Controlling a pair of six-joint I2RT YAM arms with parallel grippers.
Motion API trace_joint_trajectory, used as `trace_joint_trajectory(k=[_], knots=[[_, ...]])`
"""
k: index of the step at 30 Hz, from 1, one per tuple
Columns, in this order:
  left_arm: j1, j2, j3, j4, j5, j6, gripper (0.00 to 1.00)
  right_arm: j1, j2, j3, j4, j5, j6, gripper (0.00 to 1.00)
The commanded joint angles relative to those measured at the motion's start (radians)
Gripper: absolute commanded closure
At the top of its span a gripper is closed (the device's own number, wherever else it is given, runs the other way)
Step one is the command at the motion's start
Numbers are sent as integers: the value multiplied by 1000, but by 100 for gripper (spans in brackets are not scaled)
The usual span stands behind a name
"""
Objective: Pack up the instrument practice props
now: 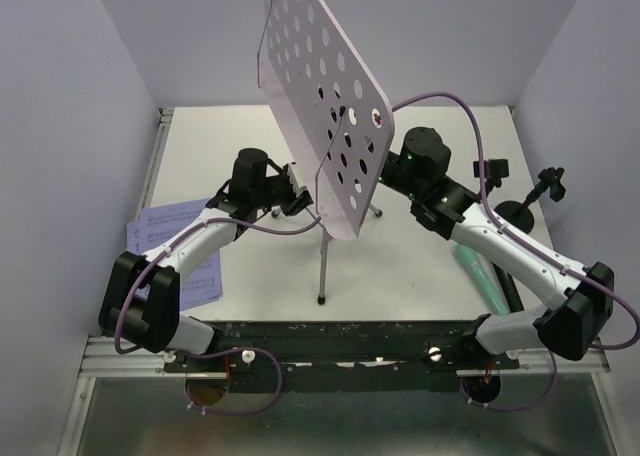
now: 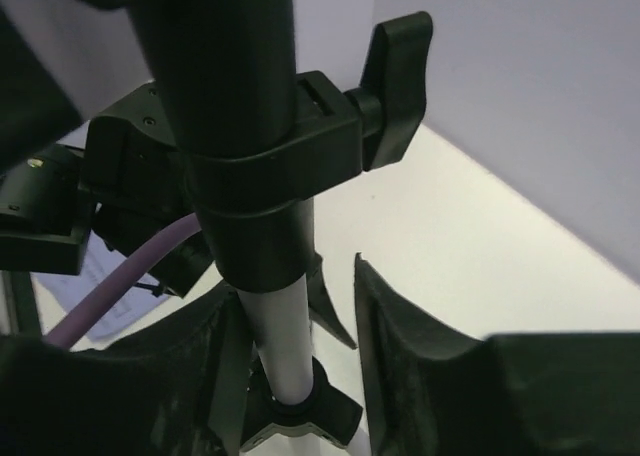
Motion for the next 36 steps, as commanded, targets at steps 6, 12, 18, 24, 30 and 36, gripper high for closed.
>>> trace_joint_trajectory(k=[6, 12, 18, 24, 30, 36], knots=[[-6, -58, 108, -269, 112, 102, 95, -41, 34, 54, 37, 103, -13, 88], [-7, -227, 119, -312, 178, -8, 100, -127, 114, 258, -11, -3, 53, 100], [-7, -250, 199, -377, 207, -134, 100, -181, 236, 453, -101, -104, 164, 100], [-7, -277, 188, -377, 249, -265, 100, -241, 342, 516, -163, -138, 383, 100], [-7, -271, 252, -453, 264, -199, 100, -258, 430, 613, -213, -236, 503, 100], [-7, -193, 433, -518, 360, -265, 100, -259, 476, 720, -342, -426, 564, 100]])
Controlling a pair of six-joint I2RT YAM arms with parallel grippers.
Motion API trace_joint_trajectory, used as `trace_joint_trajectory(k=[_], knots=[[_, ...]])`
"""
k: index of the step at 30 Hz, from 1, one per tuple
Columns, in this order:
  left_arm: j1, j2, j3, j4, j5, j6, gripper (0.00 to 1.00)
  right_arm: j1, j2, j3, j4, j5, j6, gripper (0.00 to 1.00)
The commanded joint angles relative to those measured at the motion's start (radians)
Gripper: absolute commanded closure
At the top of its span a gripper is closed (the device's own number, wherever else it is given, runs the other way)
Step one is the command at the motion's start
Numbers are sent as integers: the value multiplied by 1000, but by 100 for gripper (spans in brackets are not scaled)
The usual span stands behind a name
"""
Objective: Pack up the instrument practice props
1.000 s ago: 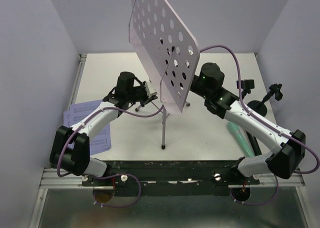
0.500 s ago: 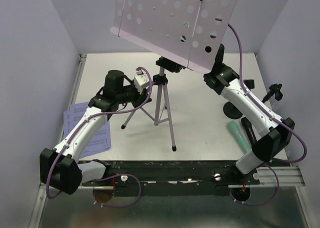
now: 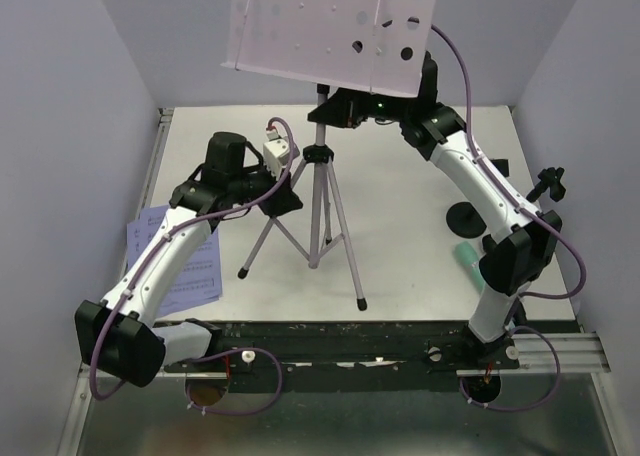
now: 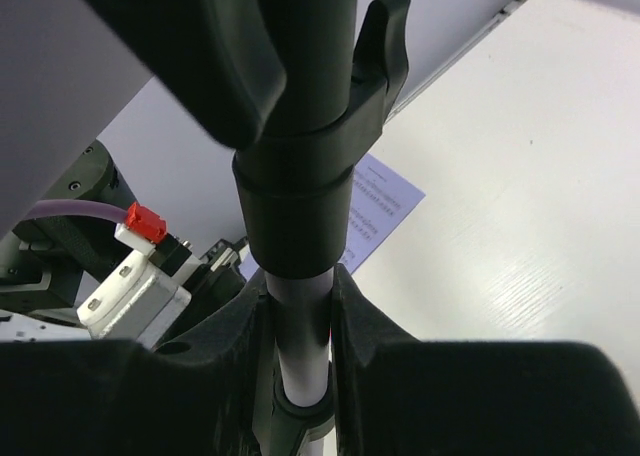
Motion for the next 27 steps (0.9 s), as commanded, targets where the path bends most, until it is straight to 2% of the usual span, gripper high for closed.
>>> trace_joint_trajectory(k=[1, 4, 11, 15, 17, 21, 25, 27], knots=[[-40, 4, 216, 41, 340, 67, 100, -40, 48, 105, -35, 10, 84, 100], [-40, 5, 215, 91, 383, -28, 100, -57, 69, 130, -130, -25, 105, 100], [-40, -12, 128, 212, 414, -172, 100, -62, 59, -5, -146, -7, 123, 100], [-40, 25, 94, 359, 435, -322, 100, -63, 120, -7, -219, -135, 85, 100], [-40, 36, 98, 383, 435, -334, 100, -70, 169, 19, -281, -201, 84, 100], [-40, 33, 70, 354, 415, -294, 100, -74, 169, -91, -237, -202, 109, 100], [-22, 41, -76, 364, 374, -243, 100, -74, 198, -153, -221, -183, 127, 100], [1, 38, -157, 441, 356, -289, 100, -74, 220, -153, -249, -165, 85, 100]])
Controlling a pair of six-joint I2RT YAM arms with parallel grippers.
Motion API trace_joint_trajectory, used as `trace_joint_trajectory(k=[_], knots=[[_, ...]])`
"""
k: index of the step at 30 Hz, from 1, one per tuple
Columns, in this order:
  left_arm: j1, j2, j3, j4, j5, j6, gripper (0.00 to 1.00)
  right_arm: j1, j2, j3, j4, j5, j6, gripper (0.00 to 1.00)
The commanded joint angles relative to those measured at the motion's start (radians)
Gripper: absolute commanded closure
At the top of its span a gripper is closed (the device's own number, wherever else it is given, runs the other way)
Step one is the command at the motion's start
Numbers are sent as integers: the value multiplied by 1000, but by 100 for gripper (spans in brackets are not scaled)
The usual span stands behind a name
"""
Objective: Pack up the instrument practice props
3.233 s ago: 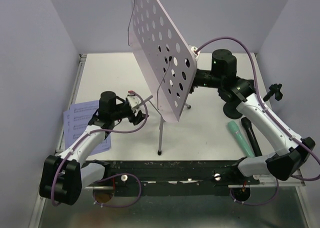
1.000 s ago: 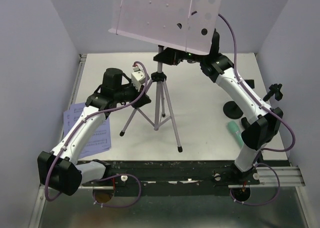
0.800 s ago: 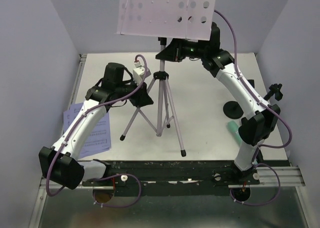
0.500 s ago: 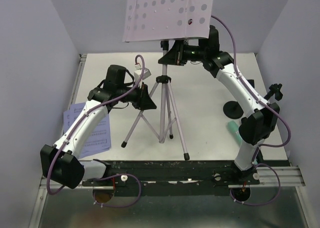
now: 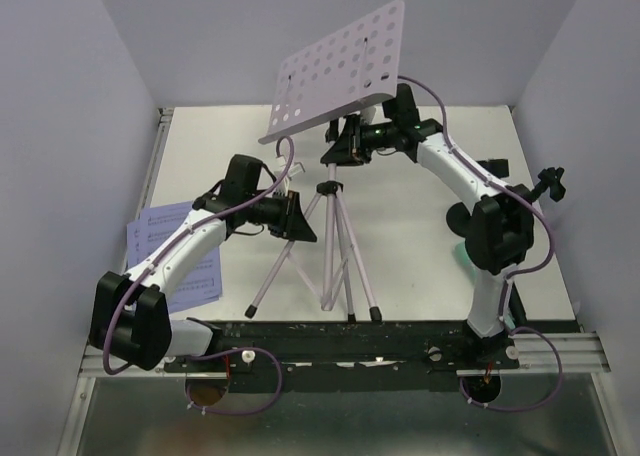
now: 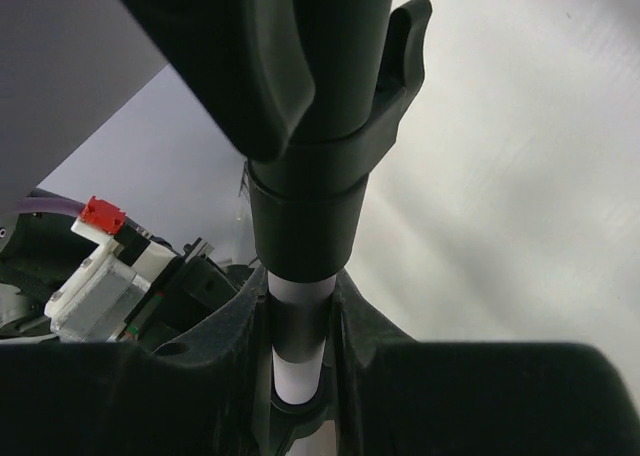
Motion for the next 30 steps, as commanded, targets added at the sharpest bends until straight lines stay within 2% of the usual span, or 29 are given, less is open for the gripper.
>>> trace_joint_trajectory(k=[1, 7, 12, 17, 18, 21, 23, 25, 30], knots=[[29, -69, -82, 455, 97, 105, 100, 20, 74, -31, -47, -5, -135, 100], [60, -55, -149, 512, 51, 82, 100, 19, 131, -25, -44, 42, -171, 100], [69, -23, -169, 534, 27, 71, 100, 16, 192, -14, -88, 188, -232, 100], [69, -7, -165, 526, 7, 73, 100, 14, 260, 32, -81, 206, -263, 100], [71, -7, -166, 526, 1, 73, 100, 14, 267, 39, -76, 199, -272, 92], [74, -15, -182, 535, -4, 72, 100, 2, 274, 35, -39, 90, -289, 51], [83, -18, -194, 549, -24, 52, 100, -11, 266, 20, -16, -31, -292, 31], [103, -18, -211, 577, -44, 13, 100, -23, 246, -12, -10, -114, -277, 19], [155, -21, -251, 647, -96, -62, 100, -86, 114, -155, -16, -119, -280, 6]])
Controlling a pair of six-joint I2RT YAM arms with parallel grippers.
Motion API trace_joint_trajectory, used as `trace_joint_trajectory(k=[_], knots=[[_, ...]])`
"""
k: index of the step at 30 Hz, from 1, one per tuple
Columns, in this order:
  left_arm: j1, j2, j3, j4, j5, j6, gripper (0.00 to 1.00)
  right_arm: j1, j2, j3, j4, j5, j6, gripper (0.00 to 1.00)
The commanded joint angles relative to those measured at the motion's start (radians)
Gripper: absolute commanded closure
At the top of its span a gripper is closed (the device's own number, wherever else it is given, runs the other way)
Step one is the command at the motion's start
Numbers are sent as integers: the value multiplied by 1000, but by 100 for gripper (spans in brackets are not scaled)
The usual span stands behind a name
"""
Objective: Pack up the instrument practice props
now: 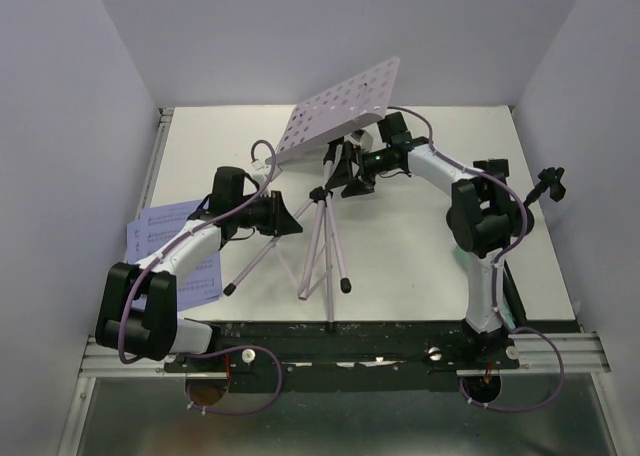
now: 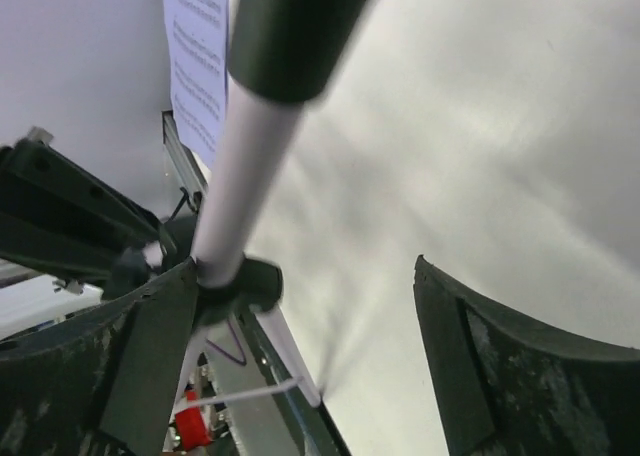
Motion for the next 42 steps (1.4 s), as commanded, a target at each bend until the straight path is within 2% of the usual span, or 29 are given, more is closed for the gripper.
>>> trace_joint_trajectory(k=[1, 3, 10, 13, 17, 19, 21, 25, 28, 32, 33, 35, 36, 42], knots=[[44, -65, -2, 291, 5, -22, 100, -58, -152, -127, 1, -41, -51, 4], [62, -70, -19, 319, 1, -43, 100, -81, -230, -187, 4, -16, -44, 1], [73, -90, -85, 380, -3, -92, 100, -107, -434, -338, -54, 51, -60, 1], [54, -72, -89, 393, 0, -103, 100, -90, -483, -324, -163, 284, -108, 1], [30, -55, -68, 374, -34, -91, 100, -66, -531, -324, -264, 441, -143, 3], [27, -50, -57, 368, -46, -91, 100, -64, -562, -352, -273, 449, -140, 3], [27, -44, -59, 361, -75, -97, 100, -67, -591, -381, -257, 415, -148, 3], [4, -44, -66, 371, -64, -70, 100, -64, -606, -421, -178, 228, -180, 4], [-27, -39, -62, 373, -74, -68, 100, -66, -592, -433, -137, 174, -148, 9], [-64, -16, -31, 371, -84, -68, 100, -53, -543, -450, -60, 53, -73, 9], [-71, -10, -19, 368, -89, -71, 98, -46, -531, -445, -54, 30, -65, 9], [-81, 0, 3, 361, -80, -74, 63, -26, -507, -435, -52, -8, -56, 9], [-88, 0, 15, 354, -65, -62, 56, -15, -494, -428, -52, -28, -57, 9], [-124, -4, 32, 315, -84, -42, 36, 52, -491, -467, -36, -30, -70, 9]])
